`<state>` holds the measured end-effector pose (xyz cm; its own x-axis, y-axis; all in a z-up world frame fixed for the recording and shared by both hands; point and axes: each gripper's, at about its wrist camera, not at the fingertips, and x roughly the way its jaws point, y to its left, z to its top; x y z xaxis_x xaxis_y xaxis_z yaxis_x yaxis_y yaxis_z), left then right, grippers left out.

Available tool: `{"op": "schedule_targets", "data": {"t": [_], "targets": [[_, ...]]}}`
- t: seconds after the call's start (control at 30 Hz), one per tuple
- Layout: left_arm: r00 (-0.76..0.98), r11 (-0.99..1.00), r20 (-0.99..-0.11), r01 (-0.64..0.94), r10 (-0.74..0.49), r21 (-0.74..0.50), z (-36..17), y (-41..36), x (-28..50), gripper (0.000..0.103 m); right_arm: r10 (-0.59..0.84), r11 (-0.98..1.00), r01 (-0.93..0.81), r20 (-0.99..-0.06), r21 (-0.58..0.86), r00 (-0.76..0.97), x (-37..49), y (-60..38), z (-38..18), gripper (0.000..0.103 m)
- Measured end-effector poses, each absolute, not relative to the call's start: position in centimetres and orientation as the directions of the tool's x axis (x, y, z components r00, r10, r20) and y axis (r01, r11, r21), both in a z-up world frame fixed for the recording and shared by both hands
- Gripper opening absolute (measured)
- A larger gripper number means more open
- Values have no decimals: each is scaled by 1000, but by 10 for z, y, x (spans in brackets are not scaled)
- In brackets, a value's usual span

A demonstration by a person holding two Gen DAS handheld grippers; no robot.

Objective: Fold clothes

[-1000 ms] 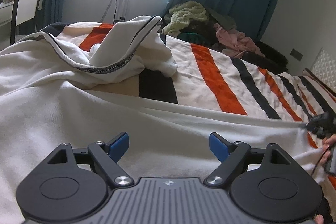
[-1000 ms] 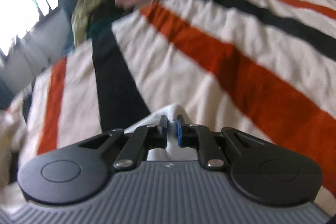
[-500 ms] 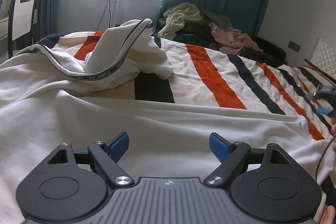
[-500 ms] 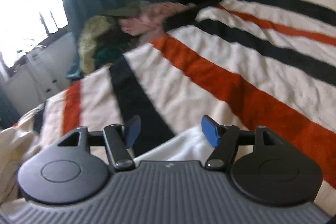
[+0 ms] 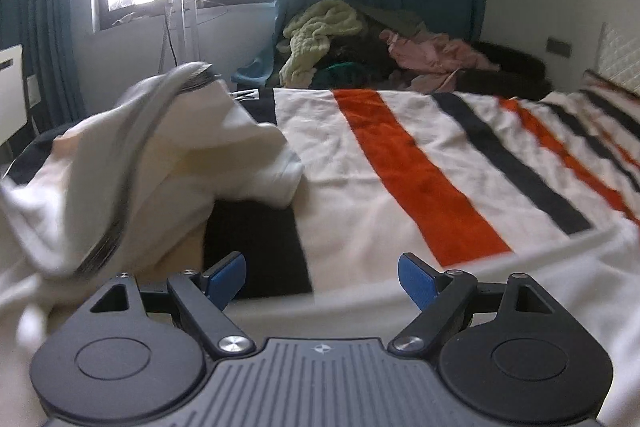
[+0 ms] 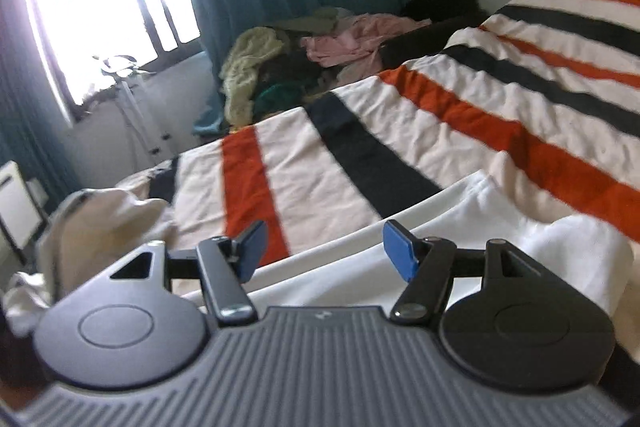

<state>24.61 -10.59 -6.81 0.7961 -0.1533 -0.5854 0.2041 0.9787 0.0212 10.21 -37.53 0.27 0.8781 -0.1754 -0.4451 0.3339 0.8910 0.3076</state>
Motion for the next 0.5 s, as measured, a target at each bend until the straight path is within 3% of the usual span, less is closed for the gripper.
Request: {"op": "schedule_targets", "data": {"t": [0.13, 0.33, 0.43, 0.5], "targets": [[749, 994, -656, 103, -98, -31, -82, -121, 324, 85, -232, 853, 406, -458, 329, 858, 117, -387, -13, 67], [758, 982, -643, 12, 115, 189, -112, -153, 403, 85, -255, 824, 454, -495, 338, 831, 152, -400, -41, 67], [737, 974, -656, -11, 160, 225, -121, -154, 424, 85, -256, 823, 458, -499, 337, 828, 164, -402, -49, 67], [725, 971, -665, -20, 177, 237, -123, -155, 435, 71, -253, 823, 457, -504, 336, 826, 170, -402, -53, 67]]}}
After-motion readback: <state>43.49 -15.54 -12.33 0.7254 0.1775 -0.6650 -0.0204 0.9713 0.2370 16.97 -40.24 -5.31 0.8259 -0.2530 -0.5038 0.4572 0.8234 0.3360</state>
